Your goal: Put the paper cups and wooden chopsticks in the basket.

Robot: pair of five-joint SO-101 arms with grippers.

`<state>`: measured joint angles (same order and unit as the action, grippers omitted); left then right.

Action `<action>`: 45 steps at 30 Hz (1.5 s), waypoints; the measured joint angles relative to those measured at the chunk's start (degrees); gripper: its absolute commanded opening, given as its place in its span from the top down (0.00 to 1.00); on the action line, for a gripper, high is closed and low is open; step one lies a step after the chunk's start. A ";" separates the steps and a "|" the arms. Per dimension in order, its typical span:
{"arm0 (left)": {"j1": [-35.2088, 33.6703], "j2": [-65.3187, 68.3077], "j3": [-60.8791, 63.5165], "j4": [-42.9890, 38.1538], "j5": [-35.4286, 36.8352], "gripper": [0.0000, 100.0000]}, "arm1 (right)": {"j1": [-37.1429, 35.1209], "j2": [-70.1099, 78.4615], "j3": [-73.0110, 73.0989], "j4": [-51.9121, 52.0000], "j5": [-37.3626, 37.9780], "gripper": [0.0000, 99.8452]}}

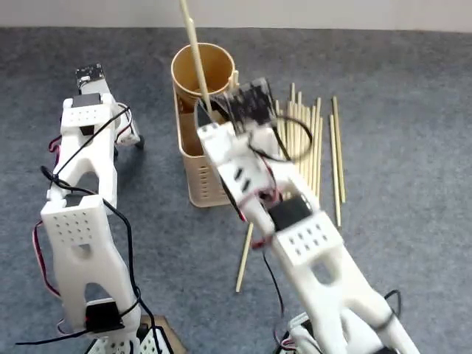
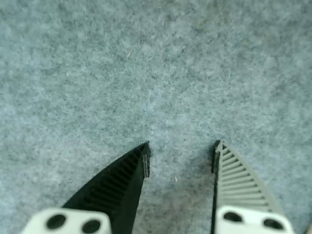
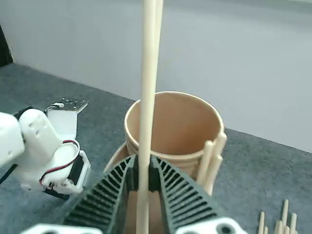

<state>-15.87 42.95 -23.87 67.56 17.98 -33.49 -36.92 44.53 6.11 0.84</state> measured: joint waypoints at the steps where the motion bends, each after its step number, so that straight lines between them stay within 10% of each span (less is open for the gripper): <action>1: 0.00 0.00 0.00 0.00 0.00 0.78 | 0.00 -2.55 2.73 -0.18 0.18 0.98; 8: 0.00 0.00 0.00 0.00 0.00 0.78 | 0.00 -15.38 10.99 3.87 0.53 0.76; 27: 0.00 0.00 0.00 0.00 0.00 0.78 | 14.24 -3.25 -20.66 62.07 0.53 0.76; 45: 0.09 0.00 0.00 0.00 0.00 0.78 | 4.22 18.11 2.37 40.79 -9.58 0.77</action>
<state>-15.78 42.95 -23.87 67.56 17.98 -29.27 -18.81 46.90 46.90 -8.75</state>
